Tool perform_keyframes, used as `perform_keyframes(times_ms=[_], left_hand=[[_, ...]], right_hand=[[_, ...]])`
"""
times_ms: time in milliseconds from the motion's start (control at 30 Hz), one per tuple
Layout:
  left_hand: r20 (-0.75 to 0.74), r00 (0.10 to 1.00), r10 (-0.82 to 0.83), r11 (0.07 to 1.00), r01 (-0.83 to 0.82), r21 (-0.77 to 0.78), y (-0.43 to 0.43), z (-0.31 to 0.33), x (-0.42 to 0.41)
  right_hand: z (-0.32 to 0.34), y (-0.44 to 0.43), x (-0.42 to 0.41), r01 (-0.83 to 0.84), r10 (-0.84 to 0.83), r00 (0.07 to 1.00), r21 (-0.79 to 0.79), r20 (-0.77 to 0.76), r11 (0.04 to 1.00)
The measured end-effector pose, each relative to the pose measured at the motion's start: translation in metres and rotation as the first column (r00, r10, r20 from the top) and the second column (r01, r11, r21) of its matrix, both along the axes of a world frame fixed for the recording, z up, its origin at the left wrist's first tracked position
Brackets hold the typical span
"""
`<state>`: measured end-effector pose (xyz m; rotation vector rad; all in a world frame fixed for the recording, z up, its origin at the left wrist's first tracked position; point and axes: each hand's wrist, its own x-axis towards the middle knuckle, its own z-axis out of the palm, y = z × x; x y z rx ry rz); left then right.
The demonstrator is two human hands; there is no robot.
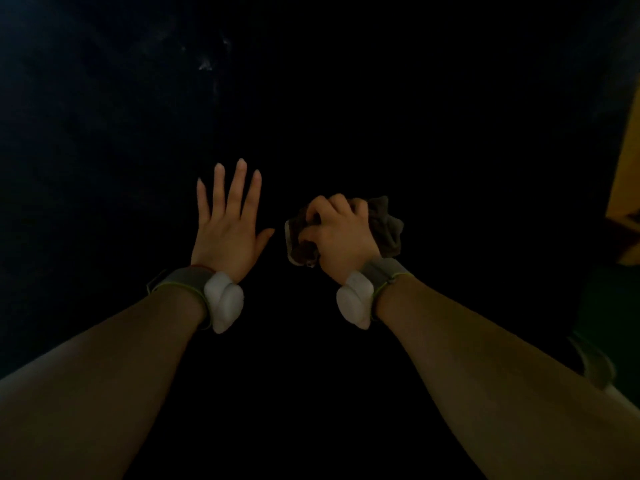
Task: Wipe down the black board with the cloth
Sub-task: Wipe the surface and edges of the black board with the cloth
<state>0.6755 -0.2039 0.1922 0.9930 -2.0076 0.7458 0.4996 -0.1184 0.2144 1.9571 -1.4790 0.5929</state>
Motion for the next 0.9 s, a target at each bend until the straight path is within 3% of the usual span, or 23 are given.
perform_keyframes(times_ms=[33,133,267,367,433,500,633,733,900], left_hand=[[0.011,1.0,0.003,1.0,-0.003,0.006,0.001,-0.002,0.001],[0.051,0.999,-0.008,1.0,0.007,0.024,0.003,-0.01,0.005],[0.081,0.997,0.011,0.998,-0.016,0.055,0.002,-0.014,0.005],[0.065,0.998,0.017,0.998,-0.021,0.062,0.0,-0.015,0.001],[0.064,0.997,0.031,0.998,-0.035,0.053,-0.002,-0.017,0.002],[0.066,0.997,0.038,0.998,-0.041,0.042,-0.002,-0.015,0.002],[0.063,0.998,0.018,0.999,-0.021,0.04,-0.002,-0.015,0.004],[0.038,0.999,0.005,0.999,-0.006,0.043,0.002,-0.026,0.005],[0.002,1.0,0.002,0.997,-0.002,0.081,0.011,-0.056,0.004]], right_hand=[[-0.011,0.001,-0.003,-0.015,0.015,1.0,0.008,0.01,1.0],[-0.04,0.004,-0.011,0.039,-0.009,0.992,0.231,-0.129,0.972],[-0.027,0.009,-0.01,0.045,-0.012,0.993,0.281,-0.119,0.959],[0.004,0.016,-0.007,0.008,0.005,0.998,0.219,-0.062,0.976],[0.027,0.018,-0.006,-0.015,0.012,0.999,0.08,0.035,0.997],[0.041,0.012,-0.007,0.036,-0.035,0.999,-0.017,0.035,0.999],[0.022,0.0,-0.009,0.111,-0.112,0.993,-0.019,-0.041,0.994],[0.004,-0.008,-0.005,0.156,-0.157,0.988,-0.039,-0.011,0.987],[-0.025,-0.006,-0.007,0.093,-0.092,0.994,0.015,-0.063,0.996]])
